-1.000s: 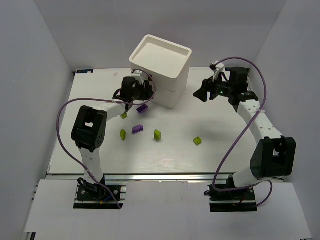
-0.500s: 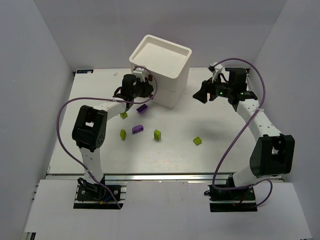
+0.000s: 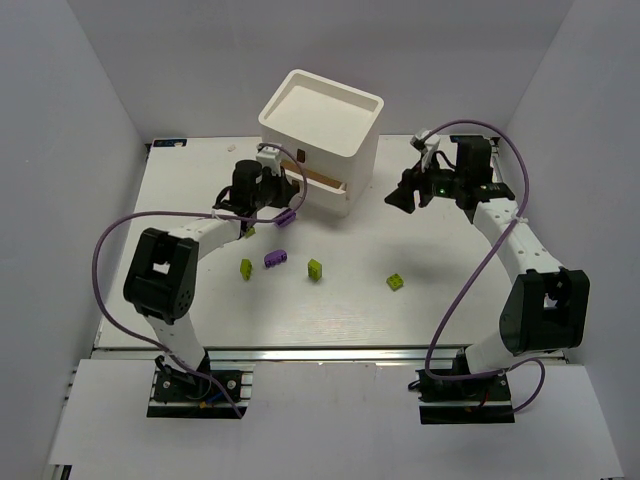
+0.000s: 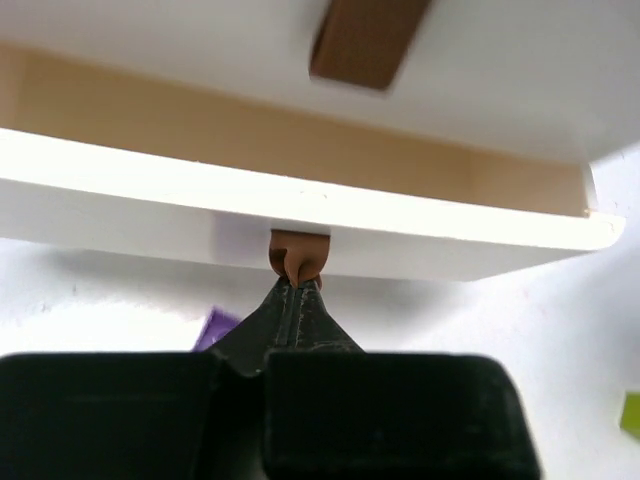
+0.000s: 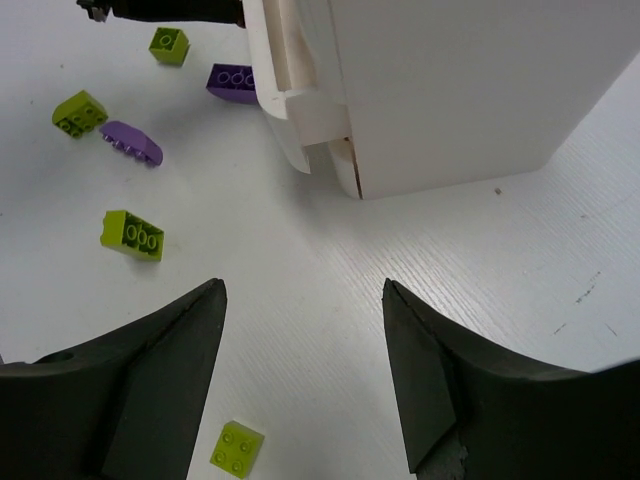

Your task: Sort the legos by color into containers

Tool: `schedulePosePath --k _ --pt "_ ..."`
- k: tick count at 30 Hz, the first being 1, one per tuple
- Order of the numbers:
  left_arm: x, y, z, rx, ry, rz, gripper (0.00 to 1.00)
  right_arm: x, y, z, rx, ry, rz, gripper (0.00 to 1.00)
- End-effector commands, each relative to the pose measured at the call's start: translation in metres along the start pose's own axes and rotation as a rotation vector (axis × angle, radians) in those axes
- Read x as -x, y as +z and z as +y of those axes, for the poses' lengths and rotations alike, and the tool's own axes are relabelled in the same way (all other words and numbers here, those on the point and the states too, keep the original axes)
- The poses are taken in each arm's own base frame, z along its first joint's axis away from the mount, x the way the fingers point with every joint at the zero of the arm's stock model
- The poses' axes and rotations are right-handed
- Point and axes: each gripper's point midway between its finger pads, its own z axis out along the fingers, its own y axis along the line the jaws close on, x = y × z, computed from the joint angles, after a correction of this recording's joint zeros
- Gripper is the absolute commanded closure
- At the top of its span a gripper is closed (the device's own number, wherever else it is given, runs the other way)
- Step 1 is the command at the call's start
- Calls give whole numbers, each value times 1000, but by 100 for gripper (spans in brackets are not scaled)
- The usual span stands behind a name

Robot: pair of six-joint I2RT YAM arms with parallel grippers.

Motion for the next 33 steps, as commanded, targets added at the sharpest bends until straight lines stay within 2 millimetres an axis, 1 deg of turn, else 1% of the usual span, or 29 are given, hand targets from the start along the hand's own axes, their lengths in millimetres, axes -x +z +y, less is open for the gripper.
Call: schedulePosePath --k 1,2,4,5,7,9,10,11,12,13,14,15,16,17,18,19,20,21,22,23,24,25,26,27,28,29,31,32,33 --pt "28 -30 -19 -37 38 -60 100 1 -5 21 87 -100 -11 30" --pt "21 -34 -18 -35 37 -46 100 -1 -5 24 101 -106 -8 30" --pt "22 -42 -21 -38 37 -52 100 -4 -4 31 131 -140 0 30" --pt "18 -45 -20 -34 34 -47 100 -6 -4 34 146 -159 5 30" --pt "16 -48 -20 -28 30 -42 100 -12 -2 44 193 -190 24 26" --pt "16 -52 -20 -21 31 -39 100 -24 0 63 281 -239 61 22" --pt "17 -53 -19 -18 26 -38 84 -28 0 69 304 -253 72 20" --pt "18 -53 -19 -14 22 -39 73 -34 -1 77 334 -258 86 18" --pt "21 -55 -19 -8 18 -40 67 -40 4 89 372 -305 94 17" --pt "22 -57 -19 -2 11 -40 54 -45 6 93 380 -324 103 17" --pt "25 -58 -19 7 10 -43 47 -50 8 92 362 -347 122 17" --pt "30 -64 -19 22 1 -50 39 -57 17 102 360 -381 138 16" --pt "32 -68 -19 30 -5 -53 39 -57 21 108 371 -397 130 16" --pt "35 -73 -19 36 -8 -58 36 -62 24 106 346 -417 153 17" --pt "42 -84 -22 44 -19 -72 32 -63 33 119 369 -449 153 17" --pt "40 -91 -18 74 -26 -75 30 -69 37 119 350 -439 181 17" --pt "38 -98 -17 89 -32 -65 28 -72 45 133 375 -451 193 17" --pt "48 -113 -22 93 -35 -99 28 -73 51 135 367 -450 197 16" --pt "42 -122 -15 137 -48 -94 23 -75 55 133 333 -424 219 14" --pt "44 -140 -16 163 -76 -100 22 -77 65 147 349 -428 224 14" --pt "31 -141 -10 198 -100 -69 20 -78 69 149 344 -423 232 11" --pt "33 -158 -2 264 -118 -97 18 -78 74 147 298 -392 247 11" --pt "20 -168 2 300 -142 -63 16 -81 83 158 304 -396 257 11" --pt "15 -175 4 323 -189 -61 16 -81 87 158 289 -387 267 11" --pt "9 -189 8 362 -211 -70 16 -77 92 154 242 -360 273 11" --pt "-7 -196 10 388 -235 -25 16 -83 101 162 246 -355 290 11" --pt "-17 -211 11 422 -305 -26 16 -83 109 161 216 -359 304 11" --pt "-34 -217 16 458 -325 12 16 -85 119 167 210 -341 316 11" --pt "-40 -221 16 470 -362 14 15 -86 122 167 206 -344 330 11"
